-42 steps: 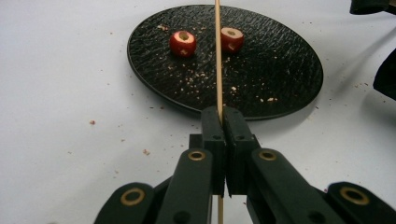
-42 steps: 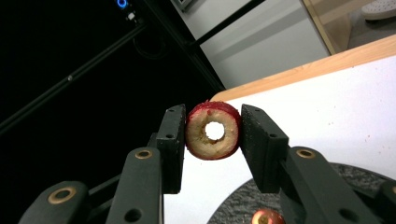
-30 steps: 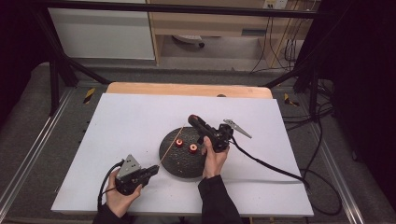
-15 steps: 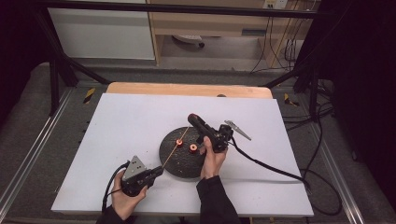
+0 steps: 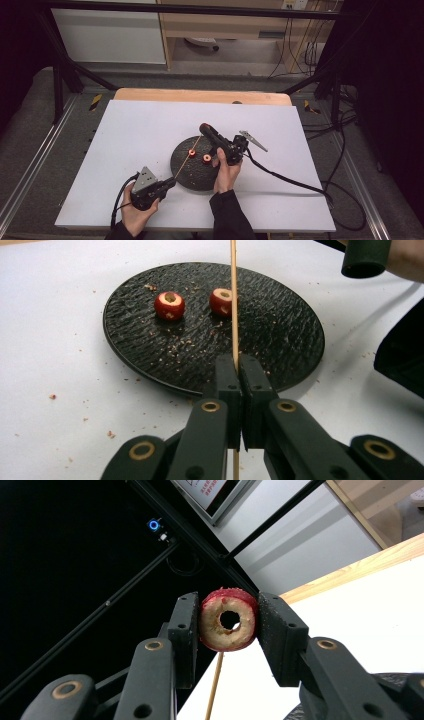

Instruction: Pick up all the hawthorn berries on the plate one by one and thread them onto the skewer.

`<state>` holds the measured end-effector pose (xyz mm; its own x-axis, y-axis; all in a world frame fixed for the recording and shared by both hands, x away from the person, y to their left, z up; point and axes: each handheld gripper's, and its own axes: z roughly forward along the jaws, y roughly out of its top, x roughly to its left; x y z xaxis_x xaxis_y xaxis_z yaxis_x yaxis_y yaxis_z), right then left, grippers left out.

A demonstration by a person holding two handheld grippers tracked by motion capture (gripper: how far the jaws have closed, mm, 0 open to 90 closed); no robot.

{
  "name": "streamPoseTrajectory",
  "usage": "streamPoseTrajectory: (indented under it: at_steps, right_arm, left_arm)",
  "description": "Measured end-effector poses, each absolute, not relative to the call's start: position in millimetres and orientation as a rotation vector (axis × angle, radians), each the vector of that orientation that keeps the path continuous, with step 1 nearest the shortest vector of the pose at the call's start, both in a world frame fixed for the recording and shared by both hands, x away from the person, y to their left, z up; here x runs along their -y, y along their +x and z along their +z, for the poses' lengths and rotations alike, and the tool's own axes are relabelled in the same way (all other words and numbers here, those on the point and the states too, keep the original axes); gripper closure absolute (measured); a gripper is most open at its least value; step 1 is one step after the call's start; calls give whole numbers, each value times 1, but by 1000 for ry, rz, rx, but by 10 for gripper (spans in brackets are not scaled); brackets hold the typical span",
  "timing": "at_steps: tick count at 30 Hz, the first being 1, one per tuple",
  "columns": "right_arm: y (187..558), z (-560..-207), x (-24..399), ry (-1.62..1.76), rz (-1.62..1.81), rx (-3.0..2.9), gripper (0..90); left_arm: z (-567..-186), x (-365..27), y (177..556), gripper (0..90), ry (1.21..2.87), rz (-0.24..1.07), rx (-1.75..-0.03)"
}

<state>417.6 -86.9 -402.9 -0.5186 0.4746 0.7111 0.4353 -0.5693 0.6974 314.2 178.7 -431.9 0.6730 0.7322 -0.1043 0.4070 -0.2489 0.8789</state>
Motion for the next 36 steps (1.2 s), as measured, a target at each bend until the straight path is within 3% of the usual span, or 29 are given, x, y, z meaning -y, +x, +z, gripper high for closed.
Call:
streamPoseTrajectory:
  at_steps: [36]
  right_arm:
    - [405,-408,84,1460,2278,-1559,623]
  left_arm:
    - [-393,-132,363,883,1807,354,-930]
